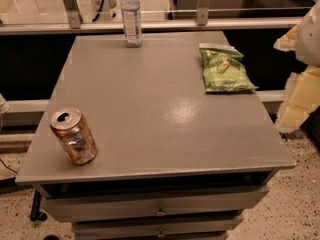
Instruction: Move green jalapeno chip bag near blue plastic bottle
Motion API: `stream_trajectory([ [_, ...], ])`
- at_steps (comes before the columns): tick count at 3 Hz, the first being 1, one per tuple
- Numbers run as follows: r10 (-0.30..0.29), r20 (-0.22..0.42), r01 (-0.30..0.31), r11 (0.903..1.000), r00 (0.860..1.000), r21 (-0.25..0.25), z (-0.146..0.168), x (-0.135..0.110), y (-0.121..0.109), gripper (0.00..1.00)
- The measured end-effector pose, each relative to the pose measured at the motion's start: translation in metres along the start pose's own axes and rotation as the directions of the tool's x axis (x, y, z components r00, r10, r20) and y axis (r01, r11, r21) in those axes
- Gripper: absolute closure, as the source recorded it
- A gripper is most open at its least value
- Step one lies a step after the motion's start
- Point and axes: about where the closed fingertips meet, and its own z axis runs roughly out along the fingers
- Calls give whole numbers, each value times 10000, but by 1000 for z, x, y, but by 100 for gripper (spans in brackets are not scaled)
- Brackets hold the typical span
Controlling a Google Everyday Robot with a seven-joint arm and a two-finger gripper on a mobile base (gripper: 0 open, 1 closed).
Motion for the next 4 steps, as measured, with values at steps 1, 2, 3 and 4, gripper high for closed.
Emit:
stream_trajectory([
  [1,-7,27,7,10000,10000,65,-1,-1,-1,0],
  [2,-96,315,86,9994,9995,345,17,0,-14,0],
  [3,-177,820,107,9964,9965,844,53,1,-49,0],
  [4,222,1472,-406,9916,9889,1231,86,3,-93,0],
])
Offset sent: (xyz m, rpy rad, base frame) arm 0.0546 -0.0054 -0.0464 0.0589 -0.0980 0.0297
